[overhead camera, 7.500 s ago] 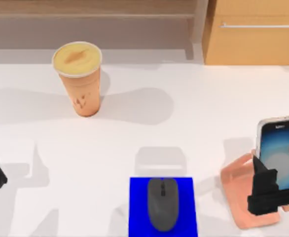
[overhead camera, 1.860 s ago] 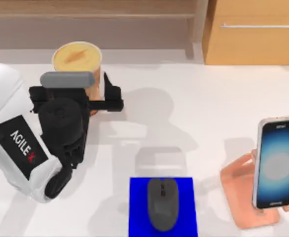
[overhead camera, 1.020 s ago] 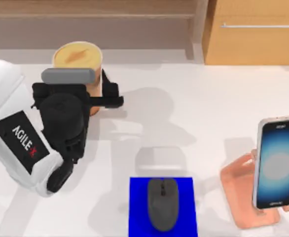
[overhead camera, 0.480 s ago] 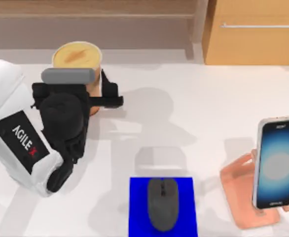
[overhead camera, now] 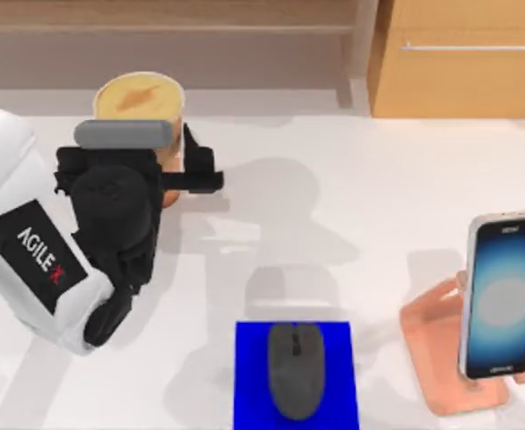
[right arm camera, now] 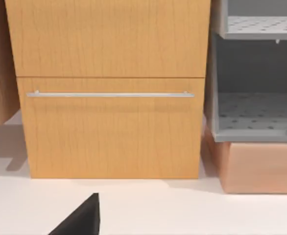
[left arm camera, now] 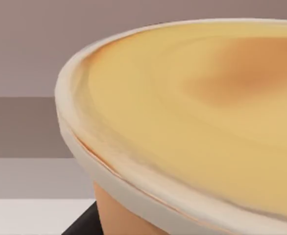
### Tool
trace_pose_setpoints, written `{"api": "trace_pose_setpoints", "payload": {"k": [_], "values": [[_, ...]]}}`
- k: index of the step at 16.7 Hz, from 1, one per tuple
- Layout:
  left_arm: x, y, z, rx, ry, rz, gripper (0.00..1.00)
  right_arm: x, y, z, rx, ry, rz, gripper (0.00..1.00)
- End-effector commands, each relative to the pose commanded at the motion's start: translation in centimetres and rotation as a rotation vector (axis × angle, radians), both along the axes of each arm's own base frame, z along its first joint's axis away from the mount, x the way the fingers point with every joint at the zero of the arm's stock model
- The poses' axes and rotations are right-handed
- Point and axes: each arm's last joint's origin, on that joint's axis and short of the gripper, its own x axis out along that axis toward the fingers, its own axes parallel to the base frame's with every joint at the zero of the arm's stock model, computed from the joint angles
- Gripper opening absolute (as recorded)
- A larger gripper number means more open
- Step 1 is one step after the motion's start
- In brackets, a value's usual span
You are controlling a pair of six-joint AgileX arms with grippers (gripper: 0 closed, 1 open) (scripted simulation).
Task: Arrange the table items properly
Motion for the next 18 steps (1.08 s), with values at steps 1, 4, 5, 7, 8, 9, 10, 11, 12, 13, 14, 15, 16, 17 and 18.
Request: {"api": "trace_pose_setpoints", "payload": {"k": [1, 4, 5, 7, 8, 9, 10, 11, 12, 13, 14, 15, 16, 17, 18], "values": [[0.0, 0.0, 0.3, 0.000, 0.000, 0.000, 0.00, 0.0, 0.0, 0.0, 0.000, 0.000, 0.000, 1.00], [0.0, 0.0, 0.5, 0.000, 0.000, 0.000, 0.00, 0.0, 0.0, 0.0, 0.000, 0.000, 0.000, 1.00], [0.0, 0.0, 0.4, 0.002, 0.000, 0.000, 0.00, 0.0, 0.0, 0.0, 0.000, 0.000, 0.000, 1.00], [0.3, -0.1, 1.0, -0.011, -0.024, -0.001, 0.00, 0.0, 0.0, 0.0, 0.000, 0.000, 0.000, 1.00], [0.6, -0.3, 1.7, -0.028, -0.052, -0.005, 0.00, 0.0, 0.0, 0.0, 0.000, 0.000, 0.000, 1.00], [1.1, -0.5, 2.5, -0.044, -0.080, -0.014, 0.00, 0.0, 0.0, 0.0, 0.000, 0.000, 0.000, 1.00], [1.5, -0.7, 3.3, -0.060, -0.105, -0.026, 0.00, 0.0, 0.0, 0.0, 0.000, 0.000, 0.000, 1.00], [2.0, -1.0, 4.2, -0.075, -0.128, -0.043, 0.00, 0.0, 0.0, 0.0, 0.000, 0.000, 0.000, 1.00], [2.4, -1.3, 5.2, -0.089, -0.149, -0.063, 0.00, 0.0, 0.0, 0.0, 0.000, 0.000, 0.000, 1.00], [2.8, -1.7, 6.2, -0.103, -0.169, -0.087, 0.00, 0.0, 0.0, 0.0, 0.000, 0.000, 0.000, 1.00], [3.2, -2.0, 7.3, -0.115, -0.188, -0.112, 0.00, 0.0, 0.0, 0.0, 0.000, 0.000, 0.000, 1.00], [3.6, -2.3, 8.5, -0.126, -0.206, -0.137, 0.00, 0.0, 0.0, 0.0, 0.000, 0.000, 0.000, 1.00], [3.9, -2.6, 9.6, -0.134, -0.221, -0.162, 0.00, 0.0, 0.0, 0.0, 0.000, 0.000, 0.000, 1.00], [4.3, -2.7, 10.8, -0.140, -0.233, -0.184, 0.00, 0.0, 0.0, 0.0, 0.000, 0.000, 0.000, 1.00], [4.8, -2.7, 11.9, -0.142, -0.241, -0.202, 0.00, 0.0, 0.0, 0.0, 0.000, 0.000, 0.000, 1.00]]}}
